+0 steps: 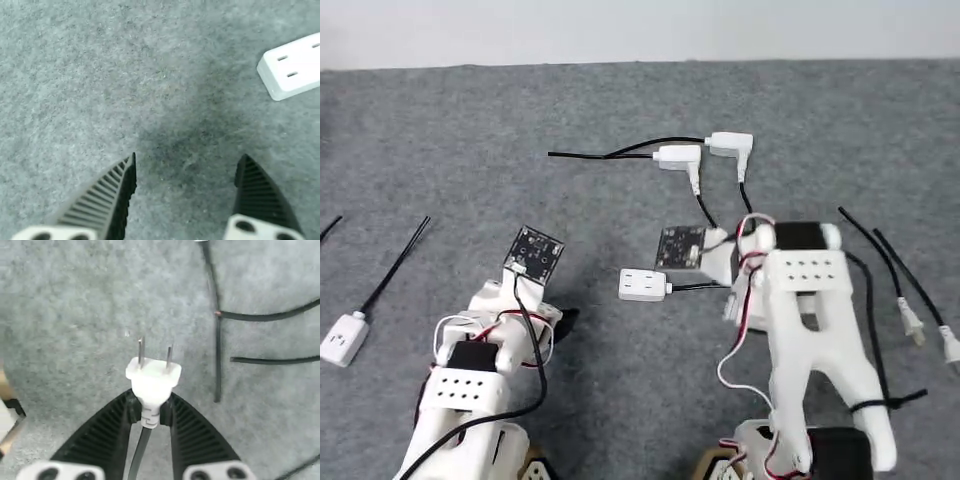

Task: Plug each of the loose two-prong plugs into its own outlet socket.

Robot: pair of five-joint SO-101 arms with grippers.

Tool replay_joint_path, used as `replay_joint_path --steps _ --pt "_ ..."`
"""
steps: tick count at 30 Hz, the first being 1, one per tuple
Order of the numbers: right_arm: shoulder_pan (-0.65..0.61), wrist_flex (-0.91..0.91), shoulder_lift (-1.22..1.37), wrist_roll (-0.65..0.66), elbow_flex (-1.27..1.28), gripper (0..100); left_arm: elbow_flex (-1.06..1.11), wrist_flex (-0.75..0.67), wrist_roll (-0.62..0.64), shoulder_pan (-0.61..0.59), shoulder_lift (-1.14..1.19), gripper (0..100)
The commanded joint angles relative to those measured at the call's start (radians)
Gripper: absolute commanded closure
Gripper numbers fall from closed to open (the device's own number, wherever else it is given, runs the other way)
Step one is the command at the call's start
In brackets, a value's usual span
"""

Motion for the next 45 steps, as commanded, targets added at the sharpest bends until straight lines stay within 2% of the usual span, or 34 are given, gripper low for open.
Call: replay_joint_path --steps 1,6,11,19,24,28,32,45 --pt "-0.007 -0.133 0.005 -0.04 0.083 99.0 -0.004 -0.008 -0.003 0.0 -0.014 70" --pt "-0.007 -0.315 0.119 -0.049 0.147 99.0 -0.004 -0.005 -0.003 0.003 -0.014 70" --pt "-0.005 -0.377 0.209 -0.049 0.144 97.9 -0.004 -0.006 -0.003 0.003 -0.014 70" --pt "-0.031 -0.372 0.24 -0.049 0.144 73.4 -0.004 -0.006 -0.003 0.003 -0.014 70" --pt "-0.136 -0.349 0.24 -0.049 0.144 77.2 -0.004 -0.008 -0.003 0.003 -0.014 70" --pt "-0.159 -0.369 0.24 -0.051 0.14 80.1 -0.004 -0.008 -0.003 0.002 -0.012 70" --pt "-0.137 -0.397 0.248 -0.095 0.138 81.5 -0.004 -0.008 -0.003 0.002 -0.012 70" --pt "-0.053 -0.392 0.243 -0.1 0.115 82.2 -0.004 -0.008 -0.003 0.002 -0.012 70"
